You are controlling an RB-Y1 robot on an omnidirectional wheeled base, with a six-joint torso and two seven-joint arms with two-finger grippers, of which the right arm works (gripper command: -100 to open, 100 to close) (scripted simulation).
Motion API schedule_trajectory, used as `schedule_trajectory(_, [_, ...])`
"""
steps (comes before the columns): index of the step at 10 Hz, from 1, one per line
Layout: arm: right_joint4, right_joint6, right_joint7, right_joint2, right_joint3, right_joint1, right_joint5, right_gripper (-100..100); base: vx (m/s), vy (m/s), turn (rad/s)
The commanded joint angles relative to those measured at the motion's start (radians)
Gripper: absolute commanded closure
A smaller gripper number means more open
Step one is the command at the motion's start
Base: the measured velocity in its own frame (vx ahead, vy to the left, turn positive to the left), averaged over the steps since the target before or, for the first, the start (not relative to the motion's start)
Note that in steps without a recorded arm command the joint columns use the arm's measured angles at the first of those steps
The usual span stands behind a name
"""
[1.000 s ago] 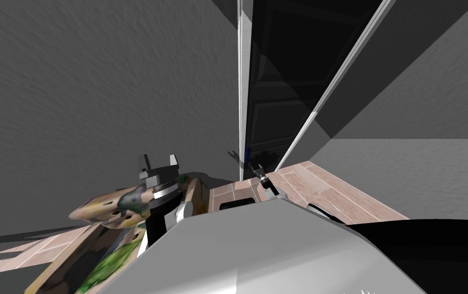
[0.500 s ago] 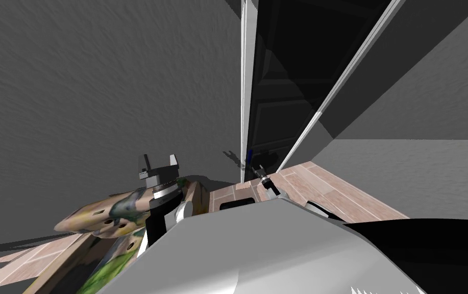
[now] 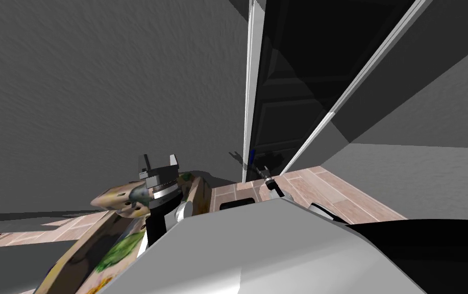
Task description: Pull the door open
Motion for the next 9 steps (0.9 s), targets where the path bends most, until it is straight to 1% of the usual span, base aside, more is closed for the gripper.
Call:
schedule_trajectory(1, [0.029, -0.004, 0.003, 0.007, -0.010, -0.013, -0.006, -100, -0.043, -0.034, 0.075])
schedule_trajectory(2, [0.044, -0.005, 0.009, 0.006, -0.029, -0.011, -0.017, -100, -0.031, -0.030, 0.203])
schedule_trajectory(3, [0.044, -0.005, 0.009, 0.006, -0.029, -0.011, -0.017, -100, -0.018, -0.021, 0.004])
schedule_trajectory(4, [0.067, -0.008, 0.019, 0.006, -0.058, -0.009, -0.033, -100, -0.019, -0.027, 0.257])
schedule_trajectory(5, [0.075, -0.008, 0.022, 0.006, -0.068, -0.009, -0.039, -100, -0.019, -0.051, 0.219])
schedule_trajectory(6, [0.075, -0.008, 0.022, 0.006, -0.068, -0.009, -0.039, -100, -0.010, -0.032, 0.037])
schedule_trajectory(7, [0.089, -0.010, 0.028, 0.006, -0.087, -0.009, -0.050, -100, -0.005, -0.018, 0.170])
schedule_trajectory(8, [0.103, -0.012, 0.035, 0.007, -0.105, -0.011, -0.060, -100, 0.003, -0.030, 0.252])
schedule_trajectory(9, [0.103, -0.012, 0.035, 0.007, -0.105, -0.011, -0.060, -100, 0.009, -0.032, 0.091])
